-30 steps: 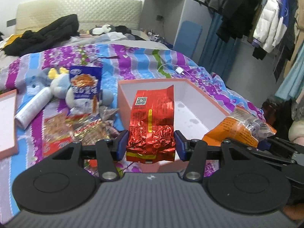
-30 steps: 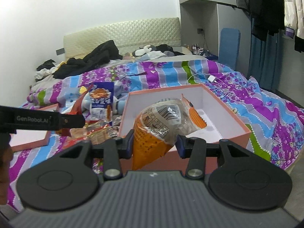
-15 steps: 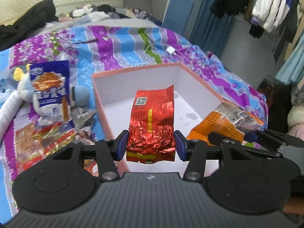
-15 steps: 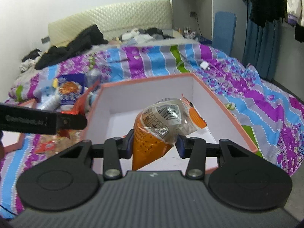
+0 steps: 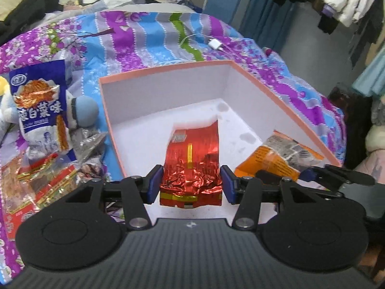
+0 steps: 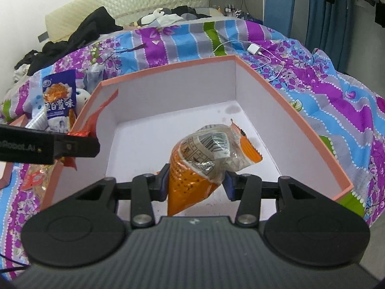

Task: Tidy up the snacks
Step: 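Lower both held snacks into the open pink box and open both tools, then withdraw both open tools from the pink box back toward the snack pile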

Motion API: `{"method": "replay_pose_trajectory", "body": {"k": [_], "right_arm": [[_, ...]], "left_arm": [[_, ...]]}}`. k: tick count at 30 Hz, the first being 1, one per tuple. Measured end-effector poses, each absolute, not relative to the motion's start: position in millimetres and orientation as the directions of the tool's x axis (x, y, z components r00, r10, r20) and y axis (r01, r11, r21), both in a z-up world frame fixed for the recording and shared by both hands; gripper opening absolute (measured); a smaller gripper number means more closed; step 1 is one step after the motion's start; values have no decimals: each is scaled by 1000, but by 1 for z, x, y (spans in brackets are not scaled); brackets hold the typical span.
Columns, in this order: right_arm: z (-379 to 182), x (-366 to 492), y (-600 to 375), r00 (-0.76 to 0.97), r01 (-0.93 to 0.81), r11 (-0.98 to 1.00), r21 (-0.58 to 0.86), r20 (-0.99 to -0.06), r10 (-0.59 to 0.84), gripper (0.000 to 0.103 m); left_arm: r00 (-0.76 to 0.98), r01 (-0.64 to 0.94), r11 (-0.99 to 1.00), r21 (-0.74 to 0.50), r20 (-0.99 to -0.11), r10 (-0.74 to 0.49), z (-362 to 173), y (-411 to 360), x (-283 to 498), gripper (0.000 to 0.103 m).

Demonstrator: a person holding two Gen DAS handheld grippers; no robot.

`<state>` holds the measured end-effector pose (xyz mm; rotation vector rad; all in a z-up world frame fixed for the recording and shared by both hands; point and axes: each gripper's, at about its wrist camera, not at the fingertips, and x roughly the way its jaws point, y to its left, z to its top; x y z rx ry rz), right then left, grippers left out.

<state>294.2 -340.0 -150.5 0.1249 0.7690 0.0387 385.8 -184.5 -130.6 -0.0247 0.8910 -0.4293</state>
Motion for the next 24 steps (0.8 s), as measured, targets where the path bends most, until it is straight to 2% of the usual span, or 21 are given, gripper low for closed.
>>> {"method": "replay_pose_trajectory", "body": {"k": [3, 8, 24], "right_arm": [[-148, 294, -344, 712, 25, 991, 131, -698, 75, 51], [-140, 283, -346, 717, 34, 989, 142, -693, 75, 63], [-74, 211, -320, 796, -15, 983, 181, -593, 122, 63]], "left_arm": [[566, 340, 923, -181, -744, -355, -128, -180, 377, 68], [591, 321, 929, -184, -728, -348, -114, -169, 360, 68], [709, 276, 944, -179, -625, -326, -33, -120, 261, 68]]}}
